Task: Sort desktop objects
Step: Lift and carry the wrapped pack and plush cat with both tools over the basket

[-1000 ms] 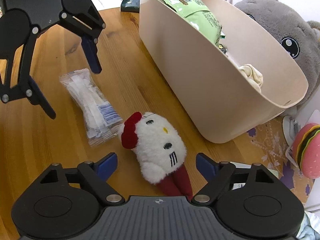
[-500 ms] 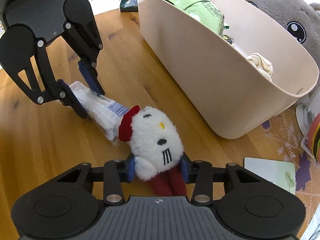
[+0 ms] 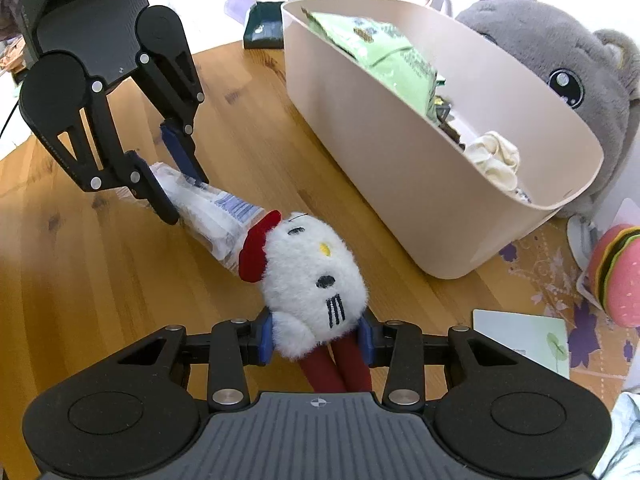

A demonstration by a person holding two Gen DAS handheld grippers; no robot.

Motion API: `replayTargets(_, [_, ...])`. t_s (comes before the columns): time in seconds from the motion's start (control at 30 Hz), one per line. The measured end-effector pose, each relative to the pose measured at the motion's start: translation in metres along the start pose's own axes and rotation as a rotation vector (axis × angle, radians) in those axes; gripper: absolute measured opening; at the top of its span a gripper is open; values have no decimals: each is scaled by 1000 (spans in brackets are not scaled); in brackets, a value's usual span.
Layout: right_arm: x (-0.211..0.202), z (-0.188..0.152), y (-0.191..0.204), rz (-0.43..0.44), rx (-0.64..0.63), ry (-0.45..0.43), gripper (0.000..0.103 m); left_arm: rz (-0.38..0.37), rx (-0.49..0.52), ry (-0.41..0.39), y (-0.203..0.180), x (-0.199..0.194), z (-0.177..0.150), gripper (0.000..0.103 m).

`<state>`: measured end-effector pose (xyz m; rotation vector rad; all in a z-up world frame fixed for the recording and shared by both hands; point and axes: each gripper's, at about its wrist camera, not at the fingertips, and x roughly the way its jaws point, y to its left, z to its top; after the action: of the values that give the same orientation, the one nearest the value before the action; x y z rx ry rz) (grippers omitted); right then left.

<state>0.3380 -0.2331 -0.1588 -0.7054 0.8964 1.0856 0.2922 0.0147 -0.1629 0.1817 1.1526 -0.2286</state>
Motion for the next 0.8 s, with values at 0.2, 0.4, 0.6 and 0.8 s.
replayTargets(0.2, [-29,-5,15,-29,1,-26,38,23,15,-37,4,-27,-4,29])
replayTargets(0.4, [-36,16,16,-73,27,-66,38,69,3,-85,7,-54,-20,29])
replayTargets(0.6, [-52,25,10,-127,68,-121,38,129,-22,-141,16,-75,-15,29])
replayTargets(0.8, [-64,50,-5,-167,83,-174,38,188,-32,-190,34,-102,1,29])
